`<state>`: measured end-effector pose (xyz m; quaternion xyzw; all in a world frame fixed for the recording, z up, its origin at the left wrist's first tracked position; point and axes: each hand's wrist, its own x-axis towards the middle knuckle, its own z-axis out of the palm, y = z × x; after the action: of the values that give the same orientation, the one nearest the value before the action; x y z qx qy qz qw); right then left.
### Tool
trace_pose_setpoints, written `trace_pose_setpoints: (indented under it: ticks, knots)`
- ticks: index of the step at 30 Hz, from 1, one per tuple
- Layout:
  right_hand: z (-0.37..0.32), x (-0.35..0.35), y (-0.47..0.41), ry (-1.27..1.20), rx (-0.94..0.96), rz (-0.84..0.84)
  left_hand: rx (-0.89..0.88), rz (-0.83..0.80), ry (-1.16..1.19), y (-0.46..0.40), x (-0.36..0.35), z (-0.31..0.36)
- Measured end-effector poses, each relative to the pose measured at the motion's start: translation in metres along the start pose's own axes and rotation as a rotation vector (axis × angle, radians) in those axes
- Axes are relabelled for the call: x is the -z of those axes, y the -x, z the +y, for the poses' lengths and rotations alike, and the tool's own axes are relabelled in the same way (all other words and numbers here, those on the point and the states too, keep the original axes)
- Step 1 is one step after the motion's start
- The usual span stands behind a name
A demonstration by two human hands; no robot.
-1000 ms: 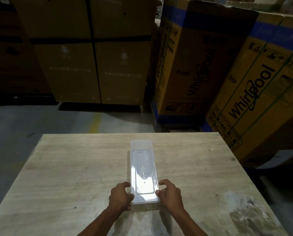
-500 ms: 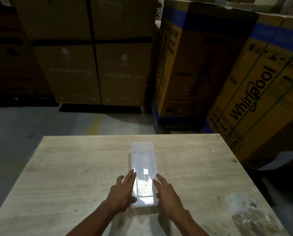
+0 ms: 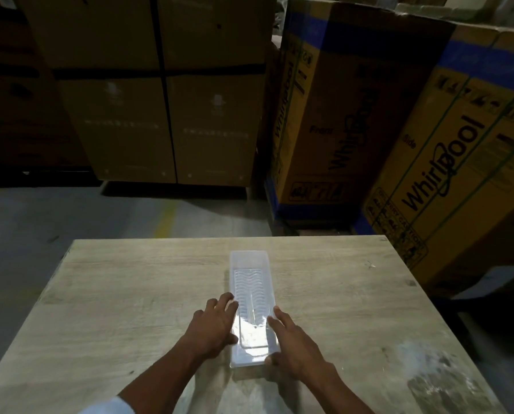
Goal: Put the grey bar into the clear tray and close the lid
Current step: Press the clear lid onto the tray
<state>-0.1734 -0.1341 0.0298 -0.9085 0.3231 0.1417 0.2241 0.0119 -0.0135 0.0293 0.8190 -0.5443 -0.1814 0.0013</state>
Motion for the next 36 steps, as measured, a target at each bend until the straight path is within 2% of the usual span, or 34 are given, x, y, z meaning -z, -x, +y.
trace_pose_setpoints:
  ticks: [7, 14, 20, 26, 36]
  knots:
    - [-0.005, 0.004, -0.004, 0.031, -0.012, -0.001, -0.010, -0.095, -0.037, -0.017, 0.008, -0.005]
    - [-0.009, 0.011, -0.013, -0.005, -0.042, 0.021, 0.010, -0.076, 0.023, -0.021, 0.011, -0.006]
    - [-0.010, 0.011, -0.021, 0.074, -0.013, 0.094, 0.032, -0.088, 0.027, -0.026, 0.013, -0.004]
    - [-0.014, 0.022, -0.043, 0.136, -0.041, 0.090, 0.046, -0.102, 0.042, -0.024, 0.011, -0.005]
    - [-0.010, 0.037, -0.075, 0.146, -0.058, -0.090, 0.059, -0.124, 0.029, -0.019, 0.010, -0.003]
